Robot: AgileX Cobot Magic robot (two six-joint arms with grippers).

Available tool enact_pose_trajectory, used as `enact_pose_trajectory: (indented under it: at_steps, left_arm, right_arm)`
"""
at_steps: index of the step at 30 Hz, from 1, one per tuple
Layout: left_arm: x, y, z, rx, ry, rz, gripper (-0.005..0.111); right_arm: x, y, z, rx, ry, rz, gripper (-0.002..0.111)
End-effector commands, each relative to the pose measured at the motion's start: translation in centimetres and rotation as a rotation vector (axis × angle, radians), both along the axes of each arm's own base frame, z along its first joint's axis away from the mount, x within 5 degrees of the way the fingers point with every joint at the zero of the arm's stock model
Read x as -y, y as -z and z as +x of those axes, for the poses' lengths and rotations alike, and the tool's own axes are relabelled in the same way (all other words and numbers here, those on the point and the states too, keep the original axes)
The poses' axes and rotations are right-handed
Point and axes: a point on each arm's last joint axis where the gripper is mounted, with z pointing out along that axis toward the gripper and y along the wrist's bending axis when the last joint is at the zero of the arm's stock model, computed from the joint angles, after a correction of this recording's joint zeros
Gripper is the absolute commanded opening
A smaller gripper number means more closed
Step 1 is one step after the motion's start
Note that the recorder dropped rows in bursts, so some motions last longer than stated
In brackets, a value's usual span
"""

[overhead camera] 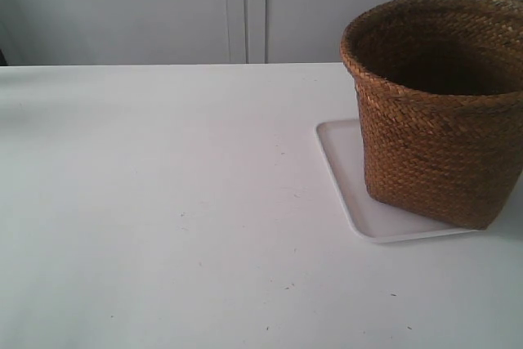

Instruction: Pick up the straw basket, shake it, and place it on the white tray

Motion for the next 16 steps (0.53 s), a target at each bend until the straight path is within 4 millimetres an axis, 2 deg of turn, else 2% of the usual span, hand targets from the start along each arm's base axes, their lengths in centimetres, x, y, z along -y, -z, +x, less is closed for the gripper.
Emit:
enact_pose_trajectory:
  at_steps: [1, 16]
  left_arm:
    - [0.02, 0.14, -0.03, -0.002, 0.001, -0.004, 0.068]
    - [0.02, 0.14, -0.03, -0.002, 0.001, -0.004, 0.068]
  right_arm:
    - [0.03, -0.01, -0.03, 0.006, 0.01, 0.017, 0.039]
    - [0.03, -0.01, -0.03, 0.006, 0.011, 0.021, 0.039]
